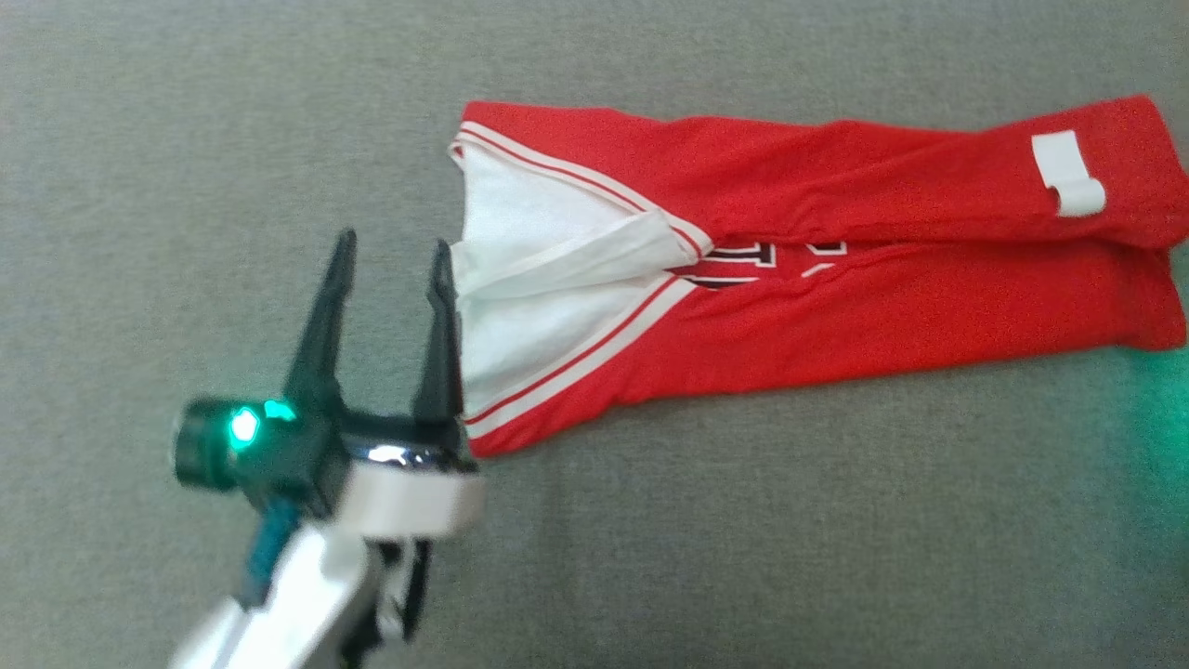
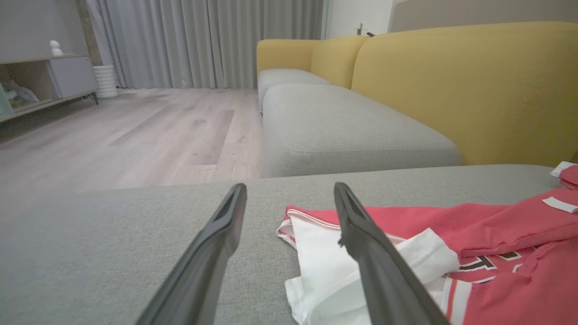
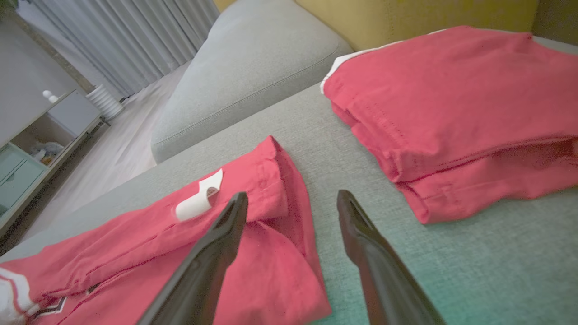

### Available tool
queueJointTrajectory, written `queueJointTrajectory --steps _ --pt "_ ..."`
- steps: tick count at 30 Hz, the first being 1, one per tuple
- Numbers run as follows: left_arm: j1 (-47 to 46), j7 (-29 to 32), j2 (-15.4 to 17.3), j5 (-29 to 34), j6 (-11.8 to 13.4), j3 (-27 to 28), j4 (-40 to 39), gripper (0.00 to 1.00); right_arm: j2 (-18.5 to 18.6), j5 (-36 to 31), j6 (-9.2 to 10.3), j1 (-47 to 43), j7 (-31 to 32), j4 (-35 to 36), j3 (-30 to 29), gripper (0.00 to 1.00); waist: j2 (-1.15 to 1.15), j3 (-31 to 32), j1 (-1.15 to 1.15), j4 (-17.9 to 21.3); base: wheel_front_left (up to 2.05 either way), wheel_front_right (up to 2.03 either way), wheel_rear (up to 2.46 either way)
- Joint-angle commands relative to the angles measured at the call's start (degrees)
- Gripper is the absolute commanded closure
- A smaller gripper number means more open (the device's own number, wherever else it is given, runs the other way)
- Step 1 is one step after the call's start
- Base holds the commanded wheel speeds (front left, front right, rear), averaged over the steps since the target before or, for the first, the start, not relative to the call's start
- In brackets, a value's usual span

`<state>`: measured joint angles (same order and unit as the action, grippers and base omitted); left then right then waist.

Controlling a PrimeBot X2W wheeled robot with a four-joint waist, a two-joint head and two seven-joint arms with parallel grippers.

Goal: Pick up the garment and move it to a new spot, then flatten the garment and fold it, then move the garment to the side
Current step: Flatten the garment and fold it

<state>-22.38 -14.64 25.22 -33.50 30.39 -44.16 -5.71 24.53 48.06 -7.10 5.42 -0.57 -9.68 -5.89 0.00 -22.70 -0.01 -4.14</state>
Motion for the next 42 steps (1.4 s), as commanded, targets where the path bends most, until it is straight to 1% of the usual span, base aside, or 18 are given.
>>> queueJointTrajectory --steps 1,3,5,8,9,14,15,16,17,18,23,26,29,32,35,37,40,42 --pt "1.8 -0.3 -0.9 3.6 0.9 4.0 -2.3 0.00 0.9 -1.0 -0.39 1.3 0.0 0.1 -0.7 0.00 0.00 1.3 0.01 -1.5 0.00 0.00 0.00" --pt "4.7 -0.3 -4.1 7.6 0.8 5.9 -3.2 0.00 0.2 -2.1 -0.39 3.0 1.0 -2.5 -2.1 0.00 0.00 1.8 0.01 -2.5 0.00 0.00 0.00" --pt "6.9 -0.3 -6.8 10.6 -0.4 6.8 -3.6 0.00 -0.2 -3.3 -0.39 5.1 2.2 -5.0 -3.1 0.00 0.00 2.2 0.01 -3.6 0.00 0.00 0.00" --pt "9.1 -0.3 -9.8 13.9 -2.6 7.9 -3.6 0.00 -0.9 -4.6 -0.39 7.9 4.6 -9.4 -4.4 0.00 0.00 2.3 0.01 -5.1 0.00 0.00 0.00" --pt "9.1 -0.3 -9.8 13.9 -2.6 7.9 -3.6 0.00 -0.9 -4.6 -0.39 7.9 4.6 -9.4 -4.4 0.00 0.00 2.3 0.01 -5.1 0.00 0.00 0.00" --pt "11.0 -0.4 -13.1 17.0 -6.2 10.5 -3.1 0.00 -2.1 -9.2 -0.39 10.1 9.7 -16.7 -6.1 0.00 0.00 1.8 0.01 -6.6 0.00 0.00 0.00" --pt "11.3 -0.4 -13.6 17.5 -6.8 11.1 -3.0 0.00 -2.4 -9.8 -0.39 10.3 10.5 -17.4 -6.2 0.02 0.00 1.7 0.01 -6.7 0.00 0.00 0.00" --pt "11.6 -0.4 -14.1 18.0 -7.4 11.8 -2.9 0.00 -2.9 -10.2 -0.39 10.4 11.0 -17.7 -6.3 0.29 0.00 1.7 0.01 -6.8 0.00 0.00 0.00" --pt "11.8 -0.4 -14.5 18.4 -7.9 12.4 -2.8 0.00 -3.4 -10.2 -0.39 10.5 11.4 -17.6 -6.4 0.93 0.00 1.6 0.01 -6.7 0.00 0.00 0.00" --pt "12.1 -0.4 -14.9 18.8 -8.4 13.1 -2.8 0.00 -3.8 -10.1 -0.39 10.6 11.6 -17.3 -6.3 1.00 0.00 1.5 0.01 -6.6 0.00 0.00 0.00" --pt "13.6 -0.4 -16.4 20.7 -10.8 16.0 -2.5 0.00 -4.1 -10.3 -0.39 10.8 10.0 -14.1 -6.5 1.00 0.00 1.9 0.01 -5.0 0.00 0.00 0.00" --pt "14.2 -0.4 -17.0 21.7 -12.2 17.4 -2.1 0.00 -2.4 -10.7 -0.39 10.7 9.2 -12.7 -8.0 1.00 0.00 2.5 0.01 -3.9 0.00 0.00 0.00" --pt "14.8 -0.4 -17.4 22.6 -13.5 18.7 -1.8 0.00 0.2 -11.1 -0.39 10.9 9.7 -11.6 -10.5 1.00 0.00 3.2 0.01 -2.7 0.00 0.00 0.00" --pt "15.3 -0.4 -17.6 23.4 -14.6 19.7 -1.6 0.00 2.9 -11.2 -0.39 11.4 11.5 -9.4 -12.5 1.00 0.00 3.7 0.01 -1.5 0.00 0.00 0.00" --pt "15.6 -0.4 -17.9 24.0 -15.5 20.7 -1.4 0.00 3.5 -9.1 -0.39 12.8 14.2 -4.7 -13.3 1.00 0.00 3.9 0.01 -0.5 0.00 0.00 0.00" --pt "15.8 -0.4 -18.1 24.2 -16.2 21.2 -1.2 0.00 2.8 -7.5 -0.39 13.6 16.2 -0.1 -12.8 1.00 0.00 4.1 0.01 -0.1 0.00 0.00 0.00" --pt "16.0 -0.4 -18.7 24.5 -17.0 21.7 -0.9 0.00 -0.9 -3.4 -0.39 14.9 20.4 7.6 -11.1 1.00 0.00 4.3 0.01 0.3 0.00 0.00 0.00" --pt "15.9 -0.4 -19.0 24.6 -18.0 21.6 -0.7 0.00 -3.6 -1.5 -0.39 15.4 23.4 12.6 -8.7 1.00 0.00 4.2 0.01 0.4 0.00 0.00 0.00"
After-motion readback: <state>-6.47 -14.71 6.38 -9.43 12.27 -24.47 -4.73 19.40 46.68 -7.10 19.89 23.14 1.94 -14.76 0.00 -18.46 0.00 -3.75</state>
